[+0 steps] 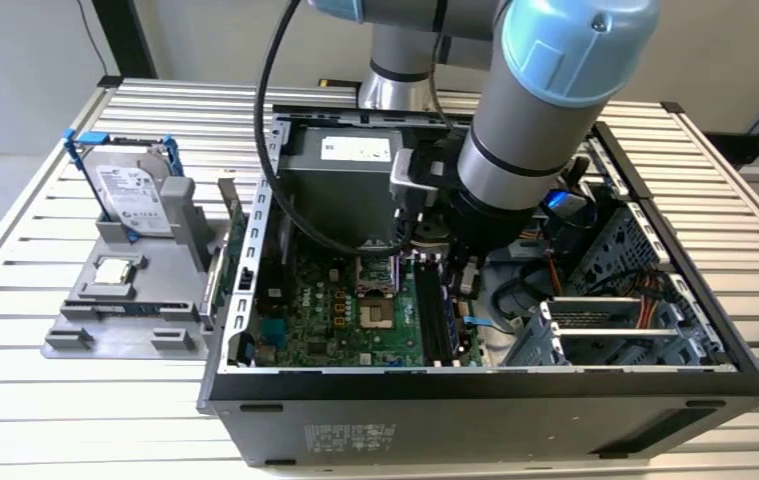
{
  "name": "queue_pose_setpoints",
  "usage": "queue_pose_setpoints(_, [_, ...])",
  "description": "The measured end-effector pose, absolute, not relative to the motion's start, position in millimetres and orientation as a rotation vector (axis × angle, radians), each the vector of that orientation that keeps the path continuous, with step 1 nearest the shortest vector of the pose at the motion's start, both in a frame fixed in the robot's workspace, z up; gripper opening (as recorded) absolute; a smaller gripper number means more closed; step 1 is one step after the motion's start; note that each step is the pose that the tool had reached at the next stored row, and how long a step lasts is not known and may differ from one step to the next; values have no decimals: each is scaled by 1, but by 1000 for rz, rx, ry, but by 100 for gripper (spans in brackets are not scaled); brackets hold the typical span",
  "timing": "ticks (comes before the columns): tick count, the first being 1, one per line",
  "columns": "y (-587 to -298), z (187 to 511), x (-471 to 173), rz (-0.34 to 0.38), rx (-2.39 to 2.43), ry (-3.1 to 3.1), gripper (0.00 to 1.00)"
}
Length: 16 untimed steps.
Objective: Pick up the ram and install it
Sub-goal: 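Press down the ram until it locks into place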
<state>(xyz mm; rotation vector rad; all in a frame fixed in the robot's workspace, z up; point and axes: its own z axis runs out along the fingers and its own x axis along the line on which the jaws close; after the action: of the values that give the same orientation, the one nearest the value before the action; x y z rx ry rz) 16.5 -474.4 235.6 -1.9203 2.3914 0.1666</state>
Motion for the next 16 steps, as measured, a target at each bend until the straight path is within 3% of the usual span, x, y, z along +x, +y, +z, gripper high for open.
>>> queue_pose_setpoints(16, [-475, 234, 19, 176, -2172, 2178, 0])
